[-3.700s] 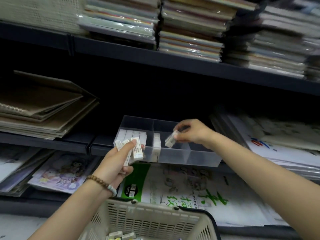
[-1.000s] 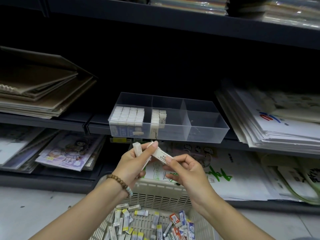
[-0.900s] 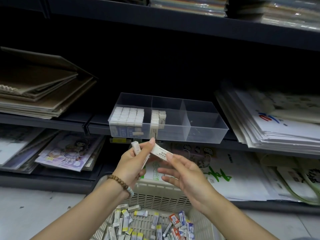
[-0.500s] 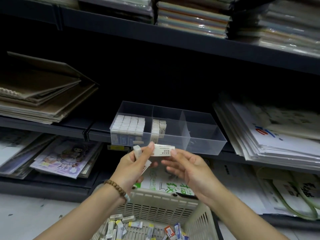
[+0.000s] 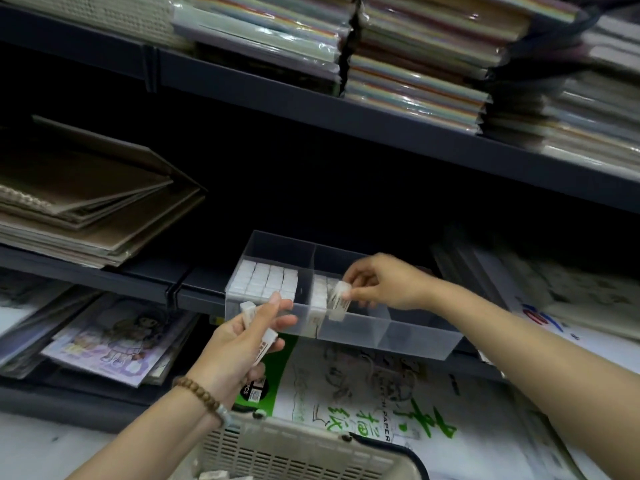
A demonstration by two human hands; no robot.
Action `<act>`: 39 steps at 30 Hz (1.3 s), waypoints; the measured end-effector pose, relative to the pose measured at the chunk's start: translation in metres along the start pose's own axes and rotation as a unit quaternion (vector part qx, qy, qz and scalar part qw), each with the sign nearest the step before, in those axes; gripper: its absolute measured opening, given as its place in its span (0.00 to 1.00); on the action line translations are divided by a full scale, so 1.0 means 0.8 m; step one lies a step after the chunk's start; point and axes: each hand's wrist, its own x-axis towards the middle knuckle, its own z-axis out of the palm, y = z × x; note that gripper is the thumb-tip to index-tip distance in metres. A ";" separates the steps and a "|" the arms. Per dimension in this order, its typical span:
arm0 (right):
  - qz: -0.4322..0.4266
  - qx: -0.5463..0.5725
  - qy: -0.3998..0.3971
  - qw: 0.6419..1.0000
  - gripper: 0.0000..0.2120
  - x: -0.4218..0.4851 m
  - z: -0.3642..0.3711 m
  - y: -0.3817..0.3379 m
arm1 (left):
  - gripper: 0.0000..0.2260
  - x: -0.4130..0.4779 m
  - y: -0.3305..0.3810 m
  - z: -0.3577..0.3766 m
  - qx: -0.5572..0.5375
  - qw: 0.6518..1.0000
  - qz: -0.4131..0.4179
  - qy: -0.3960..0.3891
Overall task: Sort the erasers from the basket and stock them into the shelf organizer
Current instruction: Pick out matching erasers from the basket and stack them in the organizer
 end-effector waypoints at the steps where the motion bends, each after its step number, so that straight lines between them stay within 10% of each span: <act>1: 0.003 0.002 0.002 1.000 0.13 0.005 0.007 -0.001 | 0.19 0.001 0.000 -0.001 -0.002 1.000 0.000 0.000; 25: 0.112 0.200 0.019 0.973 0.05 0.006 0.023 0.001 | 0.23 0.013 -0.011 0.000 -0.041 0.995 -0.086 0.000; 33: 0.005 0.266 0.214 0.940 0.01 -0.066 0.030 -0.017 | 0.12 0.003 -0.016 0.011 -0.118 0.982 -0.113 -0.098; 39: 0.022 0.389 0.129 0.912 0.05 -0.120 0.117 -0.024 | 0.20 -0.011 -0.031 0.021 0.052 0.988 -0.063 -0.130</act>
